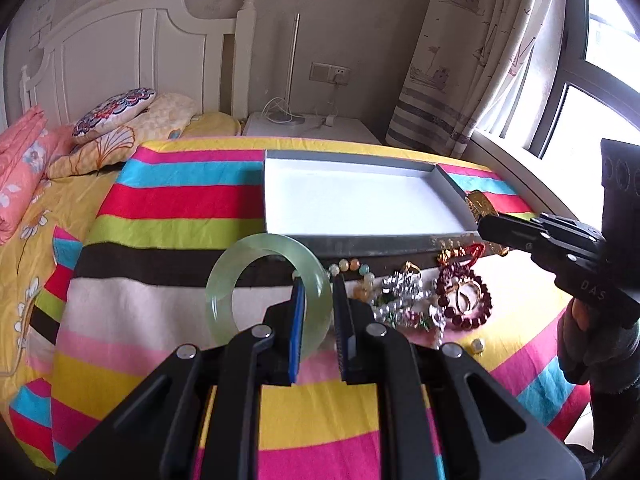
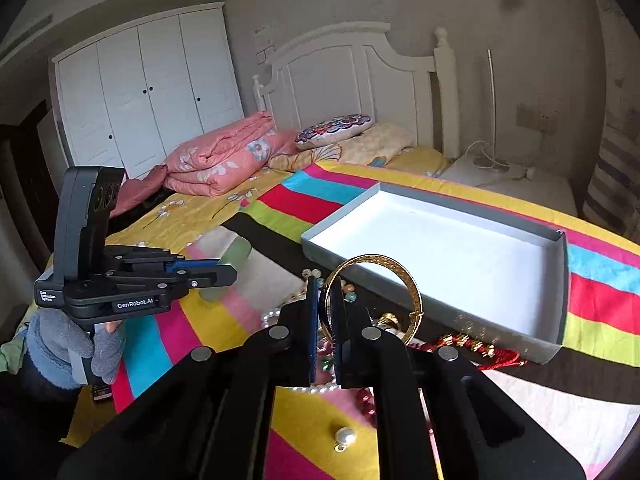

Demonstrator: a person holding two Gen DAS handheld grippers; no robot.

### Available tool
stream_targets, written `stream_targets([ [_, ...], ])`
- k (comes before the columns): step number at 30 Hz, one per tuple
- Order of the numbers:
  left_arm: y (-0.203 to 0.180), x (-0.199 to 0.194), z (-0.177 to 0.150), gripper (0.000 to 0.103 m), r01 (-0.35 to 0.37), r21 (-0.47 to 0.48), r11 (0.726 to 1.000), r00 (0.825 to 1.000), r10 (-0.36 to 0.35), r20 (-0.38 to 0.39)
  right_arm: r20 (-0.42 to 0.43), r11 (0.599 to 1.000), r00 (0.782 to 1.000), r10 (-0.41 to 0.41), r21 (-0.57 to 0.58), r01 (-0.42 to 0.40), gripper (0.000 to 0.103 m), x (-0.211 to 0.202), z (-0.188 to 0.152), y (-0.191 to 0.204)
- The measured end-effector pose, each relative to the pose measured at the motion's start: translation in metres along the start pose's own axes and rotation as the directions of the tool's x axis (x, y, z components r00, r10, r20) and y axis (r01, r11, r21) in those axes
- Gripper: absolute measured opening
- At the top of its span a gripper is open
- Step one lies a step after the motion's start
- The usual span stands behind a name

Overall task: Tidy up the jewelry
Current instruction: 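Carry both bangles into the grey tray and open both tools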

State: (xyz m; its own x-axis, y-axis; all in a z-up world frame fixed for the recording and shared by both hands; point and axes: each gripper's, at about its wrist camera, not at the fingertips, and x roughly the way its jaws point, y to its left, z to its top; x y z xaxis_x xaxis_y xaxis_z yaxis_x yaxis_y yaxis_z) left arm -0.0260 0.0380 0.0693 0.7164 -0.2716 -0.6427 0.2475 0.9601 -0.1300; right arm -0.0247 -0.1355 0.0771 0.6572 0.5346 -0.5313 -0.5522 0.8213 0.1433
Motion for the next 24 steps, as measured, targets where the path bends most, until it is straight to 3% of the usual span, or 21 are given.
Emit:
stream_targets([
  [8, -0.022, 0.052, 0.077, 0.013, 0.007, 0.057, 0.998, 1.0, -0.007, -0.011, -0.025, 0.987, 0.986, -0.163, 0.003, 0.164, 0.007, 0.016, 0.022, -0.046],
  [13, -0.033, 0.105, 0.108, 0.013, -0.008, 0.081, 0.997, 0.996, 0.015, -0.089, -0.103, 0.974, 0.969, -0.223, 0.016, 0.225, 0.007, 0.044, 0.03, -0.078],
  [19, -0.041, 0.166, 0.11, 0.014, -0.047, 0.099, 0.994, 0.978, 0.066, -0.197, -0.217, 0.957, 0.936, -0.277, 0.02, 0.288, 0.008, 0.078, 0.031, -0.103],
  [24, -0.036, 0.183, 0.11, 0.011, -0.083, 0.07, 0.994, 0.977, 0.095, -0.189, -0.272, 0.948, 0.915, -0.298, 0.03, 0.317, 0.008, 0.101, 0.028, -0.117],
])
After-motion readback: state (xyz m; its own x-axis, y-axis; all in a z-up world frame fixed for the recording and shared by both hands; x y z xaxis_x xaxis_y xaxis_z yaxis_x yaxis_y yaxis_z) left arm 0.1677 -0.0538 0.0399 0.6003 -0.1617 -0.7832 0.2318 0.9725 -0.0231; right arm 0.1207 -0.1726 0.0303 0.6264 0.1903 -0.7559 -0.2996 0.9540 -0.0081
